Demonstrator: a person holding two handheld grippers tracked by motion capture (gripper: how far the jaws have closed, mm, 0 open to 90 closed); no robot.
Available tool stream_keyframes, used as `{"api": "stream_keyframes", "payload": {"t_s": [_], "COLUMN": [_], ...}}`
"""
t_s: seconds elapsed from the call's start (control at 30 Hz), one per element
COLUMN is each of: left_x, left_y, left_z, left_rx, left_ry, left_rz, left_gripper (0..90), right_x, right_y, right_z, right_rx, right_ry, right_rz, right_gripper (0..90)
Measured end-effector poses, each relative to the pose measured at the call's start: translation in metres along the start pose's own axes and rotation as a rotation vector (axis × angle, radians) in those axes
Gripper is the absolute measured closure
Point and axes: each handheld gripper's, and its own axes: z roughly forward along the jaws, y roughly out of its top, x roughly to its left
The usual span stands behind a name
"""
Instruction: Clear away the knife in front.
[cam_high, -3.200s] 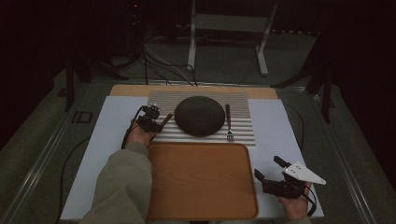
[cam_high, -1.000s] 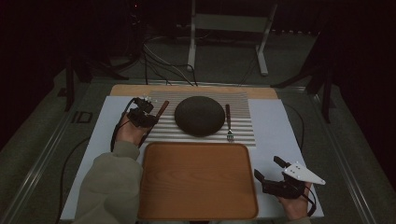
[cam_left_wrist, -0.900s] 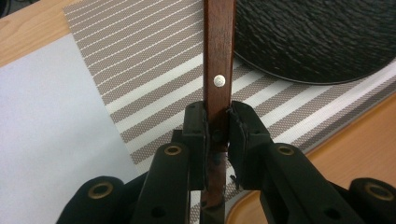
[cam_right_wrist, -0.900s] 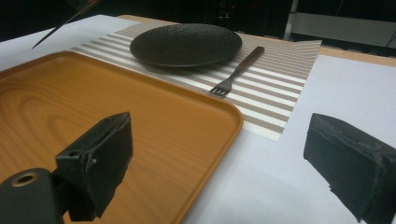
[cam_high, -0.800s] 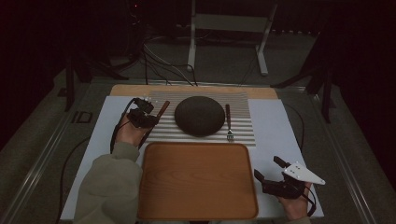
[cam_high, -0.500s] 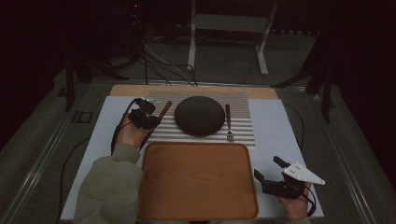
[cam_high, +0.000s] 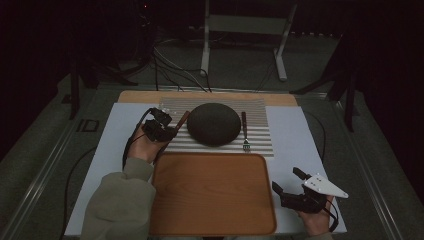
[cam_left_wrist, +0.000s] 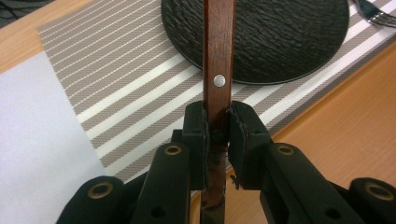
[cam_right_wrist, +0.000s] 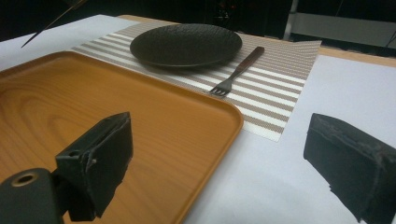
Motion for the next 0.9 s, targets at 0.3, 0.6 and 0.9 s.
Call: {"api": "stream_keyframes", "payload": {"t_s": [0.3,0.6,0.9], "left_x": [-0.013,-0.022,-0.028], "left_y": [-0.002,-0.009,-0.018], "left_z": [-0.002,0.003,0.009], "left_rx": [-0.001,0.021,0.047], "left_ry": [-0.021,-0.038,-0.053], "left_rz": [-0.006,-0.011,-0.021], "left_gripper": [77.9,77.9,77.9], "right_x": [0.0,0.001,0.001], "right_y": [0.0,0.0,0.0], "right_z": [0.0,0.0,0.001], "right_rx": [0.001,0.002,0.003], "right_ry": [0.0,0.0,0.0], "right_rz": [-0.002,-0.004,-0.004], "right_gripper": [8.0,8.0,8.0]}}
